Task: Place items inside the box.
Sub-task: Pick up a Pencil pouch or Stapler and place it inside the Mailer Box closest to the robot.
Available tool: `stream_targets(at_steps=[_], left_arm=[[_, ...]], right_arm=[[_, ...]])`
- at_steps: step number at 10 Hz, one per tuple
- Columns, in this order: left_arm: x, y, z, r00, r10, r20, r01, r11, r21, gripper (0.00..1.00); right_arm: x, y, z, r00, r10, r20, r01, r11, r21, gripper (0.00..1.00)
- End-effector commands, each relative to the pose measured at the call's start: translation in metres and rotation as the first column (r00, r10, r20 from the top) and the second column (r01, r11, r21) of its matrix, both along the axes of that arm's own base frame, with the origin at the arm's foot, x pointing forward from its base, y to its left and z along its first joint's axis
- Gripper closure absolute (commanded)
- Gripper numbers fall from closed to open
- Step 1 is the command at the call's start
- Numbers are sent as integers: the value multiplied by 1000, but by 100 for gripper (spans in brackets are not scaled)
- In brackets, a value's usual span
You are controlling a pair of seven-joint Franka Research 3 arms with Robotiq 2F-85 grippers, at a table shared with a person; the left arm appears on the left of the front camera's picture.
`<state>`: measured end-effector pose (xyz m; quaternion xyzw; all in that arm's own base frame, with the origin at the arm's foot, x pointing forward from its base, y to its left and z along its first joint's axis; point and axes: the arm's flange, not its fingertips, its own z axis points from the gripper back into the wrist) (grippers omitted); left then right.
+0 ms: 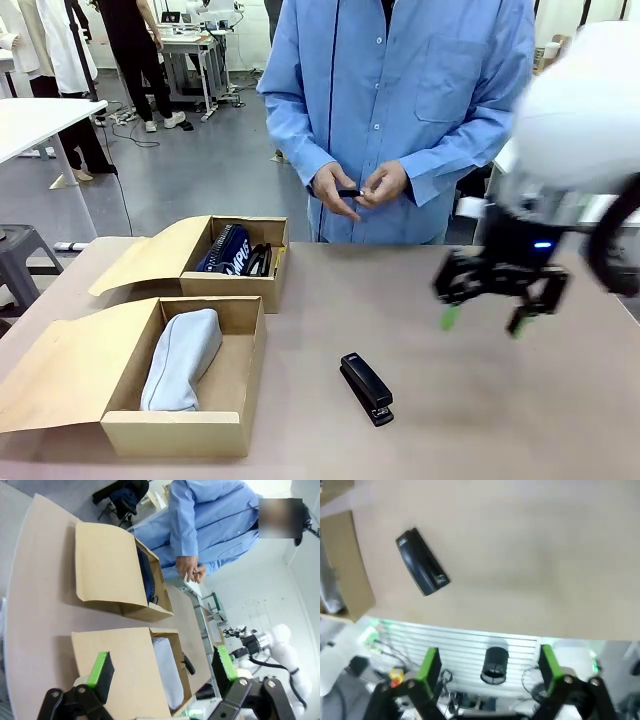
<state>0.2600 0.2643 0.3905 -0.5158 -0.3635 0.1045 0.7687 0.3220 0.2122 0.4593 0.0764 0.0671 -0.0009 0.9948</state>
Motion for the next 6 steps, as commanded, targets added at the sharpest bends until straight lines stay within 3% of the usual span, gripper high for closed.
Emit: stream_targets(at_steps=[1, 2, 3, 4, 5, 6], left_arm=[[1, 0, 2, 999, 3, 34, -3, 1000, -2, 0], [1, 0, 2, 999, 3, 34, -3, 1000, -2, 0], [1, 0, 2, 999, 3, 34, -3, 1000, -2, 0], [1, 0, 2, 999, 3, 34, -3, 1000, -2, 0], [1, 0, 2, 999, 3, 34, -3, 1000, -2, 0], [1, 0, 2, 999, 3, 34, -3, 1000, -2, 0]], right_arm=[[28, 65, -17, 999, -33, 11, 34, 996, -84, 0], [24, 95, -34, 991, 131, -7, -131, 982, -136, 0], [23, 116, -46, 981, 195, -21, -196, 972, -132, 0], [22, 128, -52, 988, 155, 21, -151, 979, -137, 0], [26, 129, -47, 994, -12, 112, 17, 999, -46, 0], [10, 123, -54, 983, 183, -29, -185, 977, -104, 0]])
